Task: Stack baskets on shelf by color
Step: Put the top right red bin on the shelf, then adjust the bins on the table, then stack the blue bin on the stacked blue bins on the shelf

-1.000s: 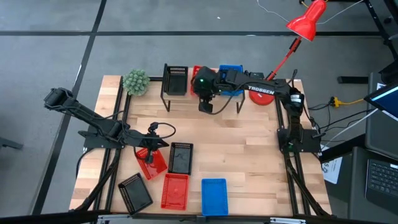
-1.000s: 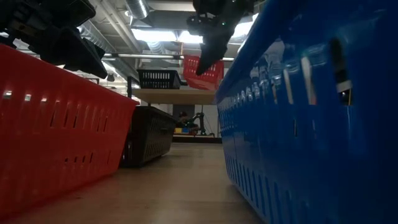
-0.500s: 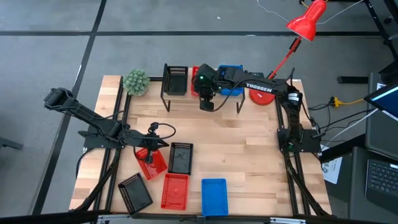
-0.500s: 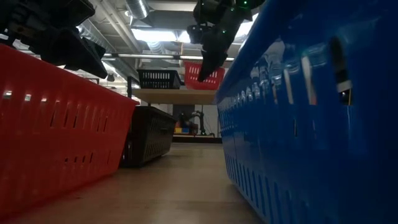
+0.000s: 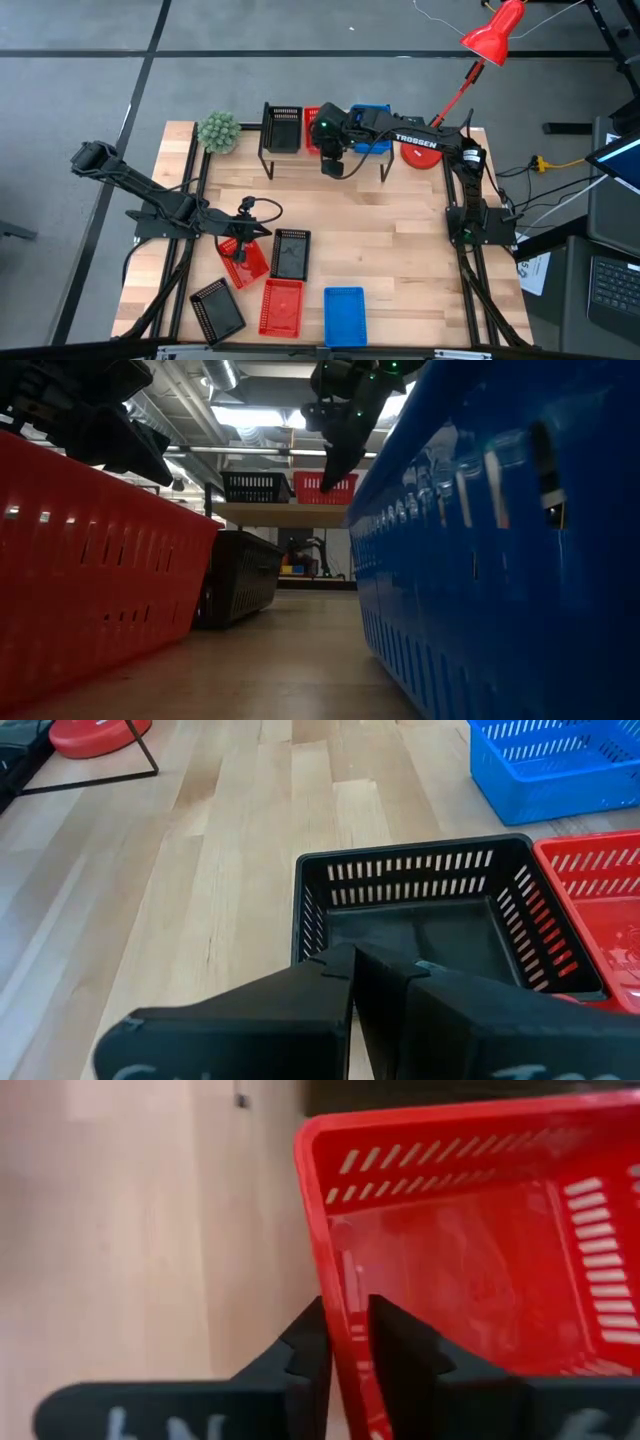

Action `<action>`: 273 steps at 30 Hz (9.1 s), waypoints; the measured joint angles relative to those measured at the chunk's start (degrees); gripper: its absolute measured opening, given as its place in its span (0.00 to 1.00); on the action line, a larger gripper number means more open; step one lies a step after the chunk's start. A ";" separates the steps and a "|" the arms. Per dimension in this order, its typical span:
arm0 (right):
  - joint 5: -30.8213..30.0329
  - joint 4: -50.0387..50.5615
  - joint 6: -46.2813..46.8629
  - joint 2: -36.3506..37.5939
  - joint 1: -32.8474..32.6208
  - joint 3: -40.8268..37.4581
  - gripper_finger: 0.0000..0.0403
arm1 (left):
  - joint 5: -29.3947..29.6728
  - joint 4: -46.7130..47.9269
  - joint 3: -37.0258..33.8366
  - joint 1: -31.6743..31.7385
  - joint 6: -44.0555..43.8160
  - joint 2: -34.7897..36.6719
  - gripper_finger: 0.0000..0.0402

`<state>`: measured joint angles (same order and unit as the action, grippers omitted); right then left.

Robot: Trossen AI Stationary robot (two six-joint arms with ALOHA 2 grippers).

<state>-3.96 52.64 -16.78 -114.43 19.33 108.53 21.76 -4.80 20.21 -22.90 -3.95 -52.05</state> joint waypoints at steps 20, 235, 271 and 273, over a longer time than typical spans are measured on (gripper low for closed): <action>-2.39 2.58 15.29 0.26 -0.85 2.23 0.23 | 0.00 0.00 0.00 0.00 -0.04 0.00 0.00; -0.42 -24.92 39.09 -22.67 -44.65 8.17 0.23 | -3.70 20.58 4.26 -19.43 -46.80 -13.66 0.00; -4.88 21.47 54.71 -20.05 -51.01 25.73 0.23 | -12.97 7.01 9.54 -12.35 -24.96 -8.46 0.00; -4.97 19.69 57.11 -20.55 -53.10 25.79 0.23 | -12.28 6.79 9.53 -14.80 -26.00 -8.09 0.00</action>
<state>-8.93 72.33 40.32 -134.98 -33.77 134.32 9.47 2.00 29.74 -37.70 -29.95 -60.14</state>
